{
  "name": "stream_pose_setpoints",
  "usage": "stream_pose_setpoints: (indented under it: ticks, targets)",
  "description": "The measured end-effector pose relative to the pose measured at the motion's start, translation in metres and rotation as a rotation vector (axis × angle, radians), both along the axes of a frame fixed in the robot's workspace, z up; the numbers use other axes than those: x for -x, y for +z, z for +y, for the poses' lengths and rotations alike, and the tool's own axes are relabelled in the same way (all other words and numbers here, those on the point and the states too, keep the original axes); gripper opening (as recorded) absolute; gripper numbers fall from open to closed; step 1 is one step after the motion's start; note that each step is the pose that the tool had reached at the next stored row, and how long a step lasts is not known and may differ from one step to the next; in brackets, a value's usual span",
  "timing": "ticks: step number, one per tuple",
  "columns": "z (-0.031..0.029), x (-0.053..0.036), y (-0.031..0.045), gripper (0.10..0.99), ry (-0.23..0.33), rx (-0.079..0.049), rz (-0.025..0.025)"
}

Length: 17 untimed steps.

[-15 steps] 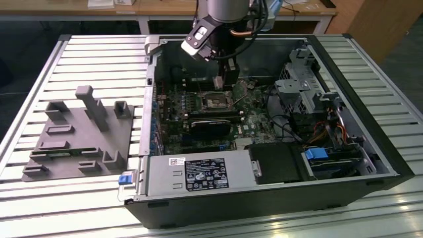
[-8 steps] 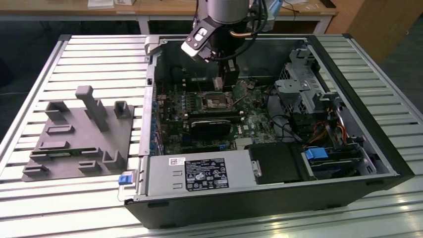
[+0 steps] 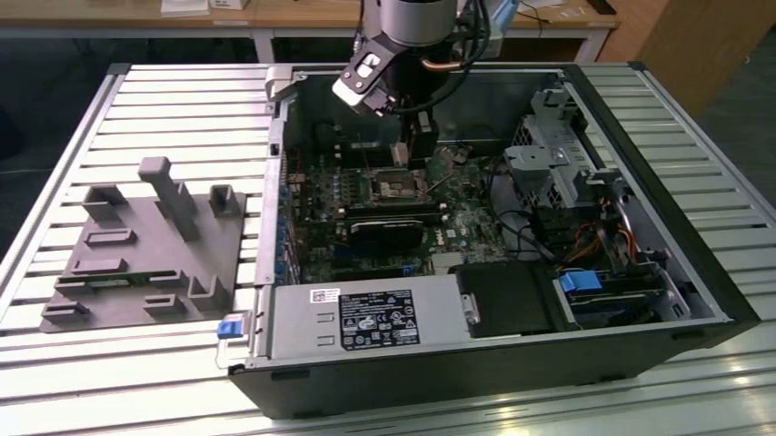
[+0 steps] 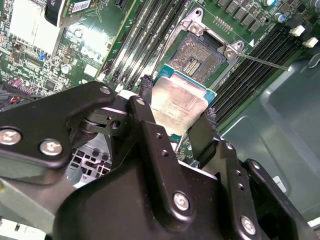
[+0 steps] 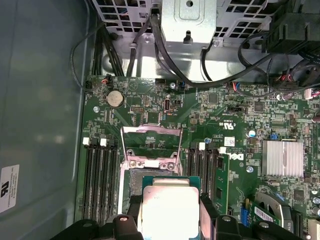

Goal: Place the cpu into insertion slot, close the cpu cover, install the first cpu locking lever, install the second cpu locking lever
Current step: 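Place the cpu into insertion slot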

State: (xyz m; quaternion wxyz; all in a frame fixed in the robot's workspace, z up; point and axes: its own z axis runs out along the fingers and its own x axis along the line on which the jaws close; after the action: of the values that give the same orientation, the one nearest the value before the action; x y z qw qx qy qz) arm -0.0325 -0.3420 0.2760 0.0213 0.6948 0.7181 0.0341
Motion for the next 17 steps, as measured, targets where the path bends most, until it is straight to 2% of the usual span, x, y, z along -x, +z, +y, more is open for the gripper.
stream_pose_setpoints:
  ticks: [9,17]
  targets:
    - [0.0,0.0001,-0.0024,0.537,0.0,0.0,-0.0001]
    - [0.0007,0.003,-0.0097,0.537,0.0,0.0,-0.0001]
